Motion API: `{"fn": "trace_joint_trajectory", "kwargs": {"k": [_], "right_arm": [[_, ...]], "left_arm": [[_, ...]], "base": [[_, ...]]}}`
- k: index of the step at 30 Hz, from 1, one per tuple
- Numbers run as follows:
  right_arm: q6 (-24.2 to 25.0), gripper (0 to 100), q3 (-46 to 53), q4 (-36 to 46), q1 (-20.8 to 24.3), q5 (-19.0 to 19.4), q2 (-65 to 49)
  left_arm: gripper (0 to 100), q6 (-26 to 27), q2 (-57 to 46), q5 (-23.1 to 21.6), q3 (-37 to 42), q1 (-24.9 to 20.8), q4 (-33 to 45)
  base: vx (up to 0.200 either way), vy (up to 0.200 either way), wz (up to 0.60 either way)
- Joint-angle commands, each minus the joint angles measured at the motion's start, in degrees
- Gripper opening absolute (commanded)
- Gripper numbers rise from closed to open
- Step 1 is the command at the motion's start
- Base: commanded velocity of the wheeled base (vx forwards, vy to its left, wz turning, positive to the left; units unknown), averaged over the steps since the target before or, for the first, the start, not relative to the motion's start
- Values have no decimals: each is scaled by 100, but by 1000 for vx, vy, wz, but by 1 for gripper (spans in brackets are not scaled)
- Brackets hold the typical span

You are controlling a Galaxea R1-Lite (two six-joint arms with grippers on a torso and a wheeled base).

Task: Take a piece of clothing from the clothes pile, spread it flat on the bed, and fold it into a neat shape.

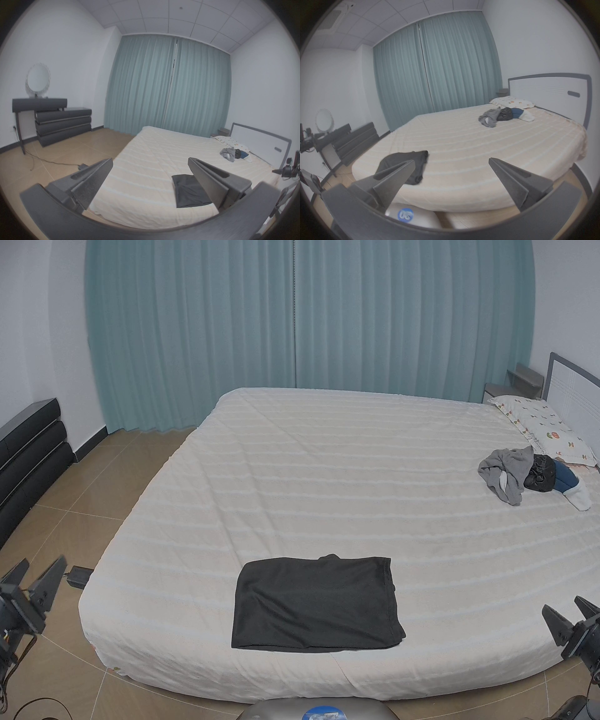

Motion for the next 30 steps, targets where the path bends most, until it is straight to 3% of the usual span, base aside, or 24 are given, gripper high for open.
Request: {"fn": "trace_joint_trajectory", "kwargs": {"k": [1, 3, 6, 13, 17, 20, 23, 30], "right_arm": [[-745, 100, -781, 2671, -1130, 9, -2751], [-991, 100, -1045, 3514, -1121, 35, -3305], [-1431, 100, -1159, 3945, -1209, 35, -3745], [-1589, 100, -1001, 3857, -1262, 27, -3841], [-1563, 100, -755, 3321, -1262, 44, -3841], [-1606, 100, -377, 2706, -1271, 44, -3841], [-1773, 100, 256, 1607, -1271, 150, -3841], [-1782, 100, 247, 1721, -1288, 299, -3841]], "left_arm": [[100, 1020, -2807, 368, -179, 538, 1851], [100, 1196, -3150, 386, -222, 670, 1974], [100, 1433, -3493, 439, -187, 714, 2202], [100, 1741, -4081, 474, 6, 907, 2844], [100, 1750, -4081, 456, 252, 916, 2659], [100, 1776, -4081, 439, 621, 916, 1939], [100, 2022, -4081, 421, 1465, 916, 612], [100, 1908, -4081, 254, 1465, 916, 831]], "base": [[0, 0, 0], [0, 0, 0], [0, 0, 0], [0, 0, 0], [0, 0, 0], [0, 0, 0], [0, 0, 0], [0, 0, 0]]}}
